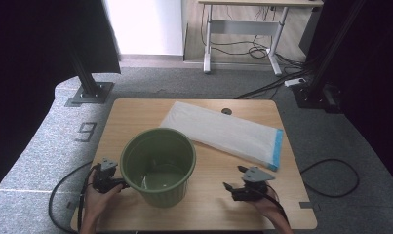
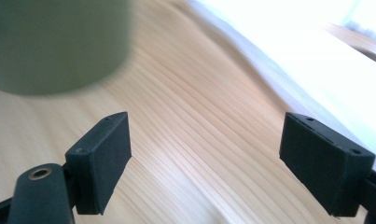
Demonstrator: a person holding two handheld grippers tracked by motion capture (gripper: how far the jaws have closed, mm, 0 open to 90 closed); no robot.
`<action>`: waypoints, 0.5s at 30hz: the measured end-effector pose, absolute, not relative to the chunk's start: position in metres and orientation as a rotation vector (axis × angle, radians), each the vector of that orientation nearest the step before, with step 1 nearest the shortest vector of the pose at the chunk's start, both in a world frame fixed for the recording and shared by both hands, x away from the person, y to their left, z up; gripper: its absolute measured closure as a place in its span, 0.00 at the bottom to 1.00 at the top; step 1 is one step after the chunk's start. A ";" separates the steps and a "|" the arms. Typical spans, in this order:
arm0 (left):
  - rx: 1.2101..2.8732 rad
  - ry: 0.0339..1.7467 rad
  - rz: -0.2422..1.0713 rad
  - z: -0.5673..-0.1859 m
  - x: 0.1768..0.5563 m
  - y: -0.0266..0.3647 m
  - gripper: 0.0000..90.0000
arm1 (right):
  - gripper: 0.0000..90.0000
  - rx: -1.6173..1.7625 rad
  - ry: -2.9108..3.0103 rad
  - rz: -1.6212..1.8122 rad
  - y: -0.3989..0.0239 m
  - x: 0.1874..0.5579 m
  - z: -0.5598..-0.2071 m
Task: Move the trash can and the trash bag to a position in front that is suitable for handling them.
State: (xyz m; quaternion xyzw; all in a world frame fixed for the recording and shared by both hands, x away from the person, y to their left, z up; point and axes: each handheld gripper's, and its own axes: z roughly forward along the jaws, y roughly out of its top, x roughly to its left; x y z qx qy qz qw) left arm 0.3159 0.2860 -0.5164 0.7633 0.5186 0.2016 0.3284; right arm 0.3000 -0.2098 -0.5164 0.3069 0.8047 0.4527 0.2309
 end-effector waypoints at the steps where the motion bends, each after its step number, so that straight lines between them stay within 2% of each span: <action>1: 2.004 1.352 0.530 -0.517 0.315 0.285 0.17 | 0.18 0.886 2.193 1.243 -0.224 0.298 -0.519; 6: 2.022 1.349 0.561 -0.517 0.310 0.283 0.16 | 0.18 0.994 2.143 1.216 -0.258 0.297 -0.529; 15: 1.946 1.331 0.542 -0.511 0.288 0.289 0.15 | 0.18 1.079 2.094 1.218 -0.274 0.301 -0.533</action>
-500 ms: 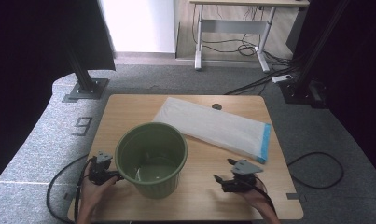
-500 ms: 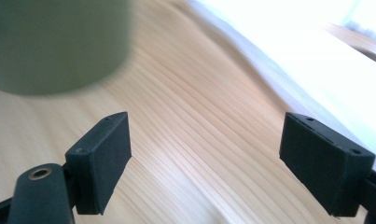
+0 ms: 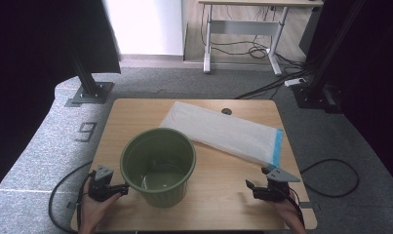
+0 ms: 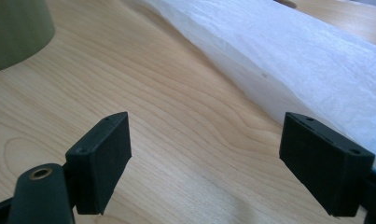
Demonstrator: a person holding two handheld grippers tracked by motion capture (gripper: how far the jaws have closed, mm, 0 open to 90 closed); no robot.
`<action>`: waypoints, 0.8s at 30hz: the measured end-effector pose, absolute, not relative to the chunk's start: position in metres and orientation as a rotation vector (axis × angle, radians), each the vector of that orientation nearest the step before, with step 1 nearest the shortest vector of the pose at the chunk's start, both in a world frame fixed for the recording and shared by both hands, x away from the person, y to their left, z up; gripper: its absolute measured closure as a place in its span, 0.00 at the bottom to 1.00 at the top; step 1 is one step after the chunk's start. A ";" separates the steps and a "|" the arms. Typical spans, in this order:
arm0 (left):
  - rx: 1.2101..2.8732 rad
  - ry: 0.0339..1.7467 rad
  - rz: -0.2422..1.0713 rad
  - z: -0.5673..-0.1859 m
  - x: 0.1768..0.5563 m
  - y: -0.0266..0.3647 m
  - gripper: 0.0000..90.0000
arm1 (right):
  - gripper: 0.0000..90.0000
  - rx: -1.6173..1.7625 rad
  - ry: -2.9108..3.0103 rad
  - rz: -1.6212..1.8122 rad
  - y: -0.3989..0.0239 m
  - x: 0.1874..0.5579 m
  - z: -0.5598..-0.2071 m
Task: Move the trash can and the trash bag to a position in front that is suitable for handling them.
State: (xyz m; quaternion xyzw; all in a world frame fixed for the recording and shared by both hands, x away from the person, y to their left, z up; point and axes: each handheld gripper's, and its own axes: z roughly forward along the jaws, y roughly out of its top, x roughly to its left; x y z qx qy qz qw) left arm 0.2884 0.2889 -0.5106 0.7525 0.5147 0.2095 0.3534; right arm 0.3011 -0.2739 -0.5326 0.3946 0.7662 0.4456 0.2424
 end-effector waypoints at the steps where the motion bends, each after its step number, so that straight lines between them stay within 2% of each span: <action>1: 1.946 1.331 0.542 -0.511 0.288 0.289 0.14 | 0.18 1.079 2.094 1.218 -0.274 0.301 -0.533; 11: 1.933 1.289 0.509 -0.511 0.260 0.285 0.10 | 0.18 1.117 2.070 1.226 -0.282 0.304 -0.533; 18: 1.984 1.155 0.462 -0.511 0.230 0.270 0.05 | 0.18 1.115 2.076 1.231 -0.283 0.301 -0.535; 19: 1.999 1.095 0.441 -0.509 0.225 0.263 0.04 | 0.18 1.125 2.073 1.235 -0.283 0.301 -0.535; 24: 2.003 0.998 0.432 -0.501 0.227 0.244 0.04 | 0.18 1.137 2.063 1.237 -0.285 0.303 -0.534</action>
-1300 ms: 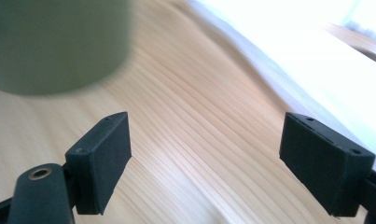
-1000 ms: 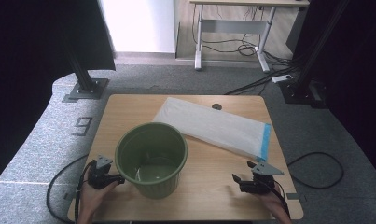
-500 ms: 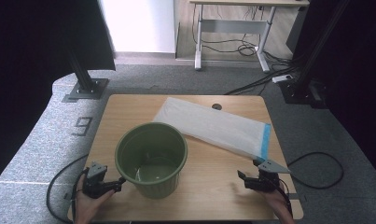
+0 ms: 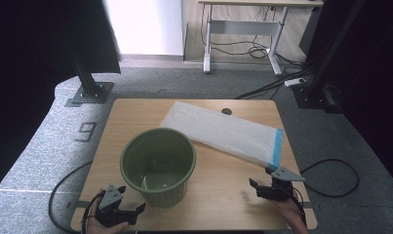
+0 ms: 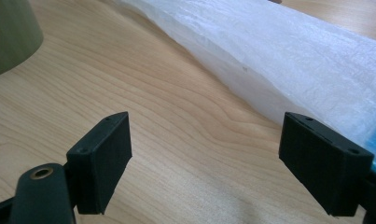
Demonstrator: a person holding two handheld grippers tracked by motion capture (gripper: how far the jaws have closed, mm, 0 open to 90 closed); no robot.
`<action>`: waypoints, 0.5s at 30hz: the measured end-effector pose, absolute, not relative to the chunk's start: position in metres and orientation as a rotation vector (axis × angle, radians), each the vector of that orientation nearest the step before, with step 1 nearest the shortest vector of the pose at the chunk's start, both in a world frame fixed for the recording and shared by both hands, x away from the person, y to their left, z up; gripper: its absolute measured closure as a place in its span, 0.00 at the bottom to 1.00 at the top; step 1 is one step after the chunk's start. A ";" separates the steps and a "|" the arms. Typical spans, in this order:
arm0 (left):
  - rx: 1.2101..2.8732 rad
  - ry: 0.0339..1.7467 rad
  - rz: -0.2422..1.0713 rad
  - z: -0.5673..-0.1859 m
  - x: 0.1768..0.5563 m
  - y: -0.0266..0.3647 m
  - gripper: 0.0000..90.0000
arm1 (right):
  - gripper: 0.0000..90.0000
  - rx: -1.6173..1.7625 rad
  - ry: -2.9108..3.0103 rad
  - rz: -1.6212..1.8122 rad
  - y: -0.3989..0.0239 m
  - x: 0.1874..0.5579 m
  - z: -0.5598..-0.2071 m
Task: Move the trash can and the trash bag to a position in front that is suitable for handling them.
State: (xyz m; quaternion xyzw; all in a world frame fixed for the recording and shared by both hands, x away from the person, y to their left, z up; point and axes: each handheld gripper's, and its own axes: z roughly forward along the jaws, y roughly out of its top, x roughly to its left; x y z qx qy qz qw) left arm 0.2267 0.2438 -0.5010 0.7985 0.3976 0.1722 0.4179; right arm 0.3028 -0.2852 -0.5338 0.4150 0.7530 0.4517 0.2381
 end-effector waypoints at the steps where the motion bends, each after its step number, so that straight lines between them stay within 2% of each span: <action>1: 1.992 0.975 0.432 -0.498 0.230 0.236 0.04 | 0.18 1.136 2.063 1.240 -0.286 0.303 -0.534; 15: 2.035 0.897 0.387 -0.492 0.277 0.202 0.02 | 0.18 1.116 2.084 1.236 -0.284 0.304 -0.537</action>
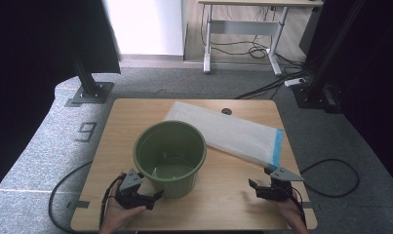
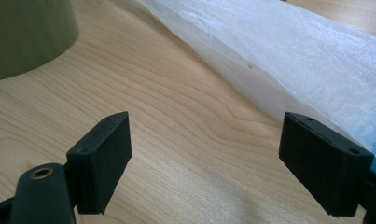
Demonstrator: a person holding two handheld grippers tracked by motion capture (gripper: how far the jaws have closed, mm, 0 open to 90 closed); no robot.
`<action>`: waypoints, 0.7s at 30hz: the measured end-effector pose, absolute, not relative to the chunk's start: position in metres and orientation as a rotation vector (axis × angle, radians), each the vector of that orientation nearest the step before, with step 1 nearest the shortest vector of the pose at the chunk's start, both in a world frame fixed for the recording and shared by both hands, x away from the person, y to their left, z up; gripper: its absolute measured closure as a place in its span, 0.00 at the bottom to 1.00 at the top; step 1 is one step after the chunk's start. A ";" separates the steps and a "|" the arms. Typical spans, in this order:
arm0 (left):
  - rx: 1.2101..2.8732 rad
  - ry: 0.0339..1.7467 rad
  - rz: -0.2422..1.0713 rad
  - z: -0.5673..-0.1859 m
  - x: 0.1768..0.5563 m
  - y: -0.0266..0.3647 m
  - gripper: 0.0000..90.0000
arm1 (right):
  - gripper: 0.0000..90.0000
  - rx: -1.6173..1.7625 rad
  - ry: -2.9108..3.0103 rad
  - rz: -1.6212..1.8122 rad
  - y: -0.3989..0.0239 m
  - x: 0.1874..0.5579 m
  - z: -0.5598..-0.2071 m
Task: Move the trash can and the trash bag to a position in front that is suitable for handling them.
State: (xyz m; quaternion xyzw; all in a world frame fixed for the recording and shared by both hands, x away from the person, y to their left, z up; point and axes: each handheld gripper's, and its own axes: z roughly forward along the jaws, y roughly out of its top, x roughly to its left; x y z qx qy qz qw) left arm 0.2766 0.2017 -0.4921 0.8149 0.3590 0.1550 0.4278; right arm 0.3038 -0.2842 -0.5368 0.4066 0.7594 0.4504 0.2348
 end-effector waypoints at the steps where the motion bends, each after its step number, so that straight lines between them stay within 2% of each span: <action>1: 2.038 0.895 0.393 -0.492 0.280 0.198 0.02 | 0.18 1.118 2.086 1.235 -0.284 0.304 -0.537; 21: 2.064 0.868 0.427 -0.486 0.337 0.155 0.09 | 0.18 1.082 2.142 1.201 -0.276 0.300 -0.539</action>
